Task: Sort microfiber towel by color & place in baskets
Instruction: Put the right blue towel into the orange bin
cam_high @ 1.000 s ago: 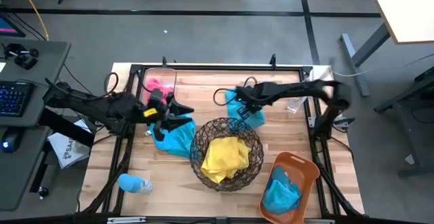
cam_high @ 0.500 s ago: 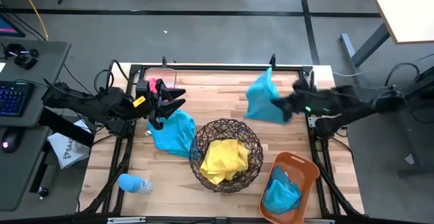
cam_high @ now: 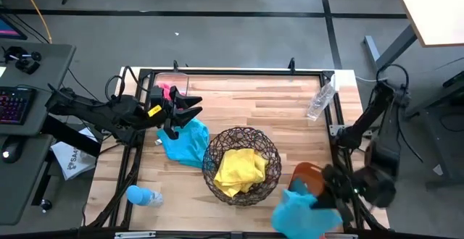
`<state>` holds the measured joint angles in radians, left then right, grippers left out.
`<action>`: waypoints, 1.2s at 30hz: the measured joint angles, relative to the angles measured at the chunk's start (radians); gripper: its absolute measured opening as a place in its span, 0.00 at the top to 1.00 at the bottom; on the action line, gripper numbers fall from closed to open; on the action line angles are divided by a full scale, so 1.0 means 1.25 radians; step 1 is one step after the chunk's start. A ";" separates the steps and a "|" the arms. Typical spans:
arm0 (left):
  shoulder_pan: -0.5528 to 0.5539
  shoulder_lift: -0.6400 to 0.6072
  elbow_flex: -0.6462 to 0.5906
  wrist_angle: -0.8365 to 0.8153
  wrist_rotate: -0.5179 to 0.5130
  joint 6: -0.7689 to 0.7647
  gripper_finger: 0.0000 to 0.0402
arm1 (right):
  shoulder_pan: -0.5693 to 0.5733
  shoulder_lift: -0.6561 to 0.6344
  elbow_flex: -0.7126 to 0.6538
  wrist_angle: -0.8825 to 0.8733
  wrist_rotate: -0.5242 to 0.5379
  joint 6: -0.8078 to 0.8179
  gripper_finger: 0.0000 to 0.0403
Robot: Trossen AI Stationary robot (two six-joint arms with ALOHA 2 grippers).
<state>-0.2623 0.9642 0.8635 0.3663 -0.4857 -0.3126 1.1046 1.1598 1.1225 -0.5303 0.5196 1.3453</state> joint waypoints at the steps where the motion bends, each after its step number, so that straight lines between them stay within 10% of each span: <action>1: 0.000 0.000 0.000 0.000 -0.004 0.000 0.53 | 0.024 0.013 0.000 -0.008 0.002 0.050 1.00; 10: 0.000 0.000 0.000 -0.001 -0.021 0.000 0.53 | 0.087 0.074 0.000 -0.282 -0.119 0.418 1.00; 22: 0.000 0.000 0.000 -0.002 -0.018 0.001 0.53 | -0.052 0.100 0.000 -0.343 -0.223 0.294 0.92; 36: 0.000 0.000 0.000 -0.002 -0.018 0.036 0.53 | -0.143 0.106 0.022 -0.350 -0.464 0.175 0.41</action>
<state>-0.2623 0.9646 0.8635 0.3641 -0.5079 -0.2680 0.9264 1.2929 1.1504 -0.9677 -0.0606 1.5644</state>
